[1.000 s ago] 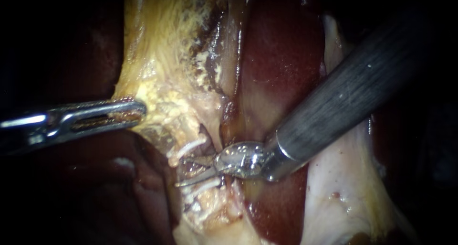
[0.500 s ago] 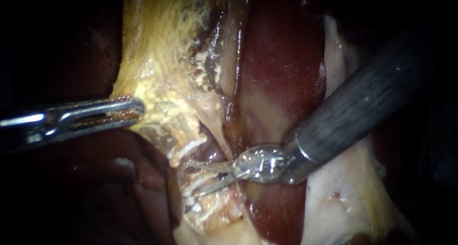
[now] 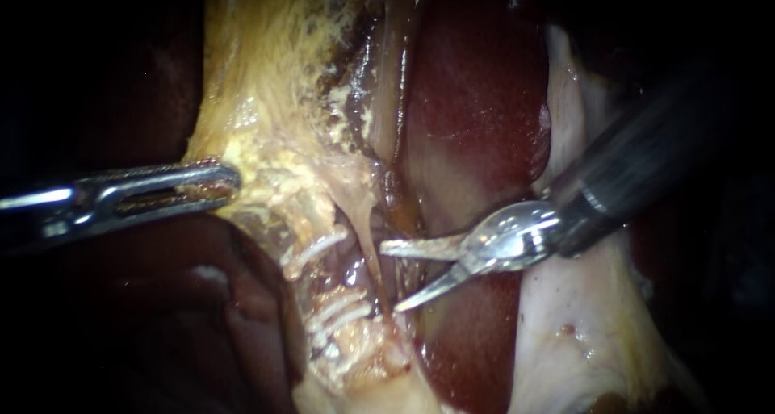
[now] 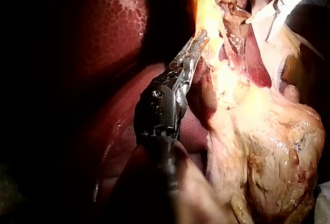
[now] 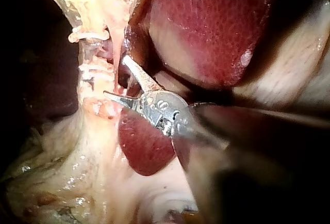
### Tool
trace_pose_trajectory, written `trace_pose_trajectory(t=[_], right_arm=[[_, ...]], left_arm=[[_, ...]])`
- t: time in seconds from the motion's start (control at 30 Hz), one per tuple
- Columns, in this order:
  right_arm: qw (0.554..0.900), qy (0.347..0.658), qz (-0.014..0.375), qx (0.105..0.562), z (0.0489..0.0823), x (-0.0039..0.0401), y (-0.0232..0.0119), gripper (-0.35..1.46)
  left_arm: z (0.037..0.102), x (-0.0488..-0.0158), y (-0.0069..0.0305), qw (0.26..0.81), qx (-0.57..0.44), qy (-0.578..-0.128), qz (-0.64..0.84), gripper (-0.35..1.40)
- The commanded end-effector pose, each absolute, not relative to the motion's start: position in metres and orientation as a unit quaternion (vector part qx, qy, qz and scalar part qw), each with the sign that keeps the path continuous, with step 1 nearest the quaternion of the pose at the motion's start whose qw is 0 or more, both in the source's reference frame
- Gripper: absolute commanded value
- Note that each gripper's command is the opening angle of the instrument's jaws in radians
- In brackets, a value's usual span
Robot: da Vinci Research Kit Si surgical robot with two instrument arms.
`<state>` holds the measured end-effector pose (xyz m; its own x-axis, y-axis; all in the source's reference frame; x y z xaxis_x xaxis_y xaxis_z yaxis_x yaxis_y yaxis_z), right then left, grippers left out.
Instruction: Go back from the cut left tube
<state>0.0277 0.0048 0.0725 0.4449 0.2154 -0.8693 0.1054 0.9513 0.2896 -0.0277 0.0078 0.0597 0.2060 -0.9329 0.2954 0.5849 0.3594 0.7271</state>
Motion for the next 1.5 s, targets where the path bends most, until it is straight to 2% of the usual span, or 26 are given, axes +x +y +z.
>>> trace_pose_trajectory(t=[0.03, 0.3, 0.5, 0.73, 0.83, 1.07, 1.5], right_arm=[[0.835, 0.529, 0.035, 0.147, 0.0721, 0.0272, 0.0053, 1.43], [0.837, 0.532, 0.042, 0.122, 0.0695, 0.0257, 0.0069, 1.43], [0.838, 0.531, 0.04, 0.119, 0.0697, 0.0257, 0.0068, 1.43], [0.838, 0.531, 0.04, 0.118, 0.0698, 0.0257, 0.0068, 1.43], [0.838, 0.531, 0.041, 0.118, 0.0698, 0.0257, 0.0068, 1.43], [0.838, 0.531, 0.041, 0.118, 0.0698, 0.0257, 0.0068, 1.43], [0.838, 0.531, 0.041, 0.118, 0.0697, 0.0257, 0.0068, 1.43]], left_arm=[[0.0597, -0.0277, 0.0078, 0.739, 0.238, -0.366, -0.513, -0.35], [0.0603, -0.028, 0.0078, 0.741, 0.236, -0.365, -0.511, -0.35], [0.0628, -0.0291, 0.0073, 0.733, 0.234, -0.37, -0.521, -0.35], [0.0686, -0.0313, 0.0062, 0.732, 0.241, -0.373, -0.517, -0.35], [0.0701, -0.0325, 0.0068, 0.731, 0.242, -0.375, -0.516, -0.35], [0.069, -0.034, 0.0087, 0.713, 0.247, -0.398, -0.522, -0.35], [0.0687, -0.0344, 0.0086, 0.713, 0.245, -0.399, -0.522, -0.35]])
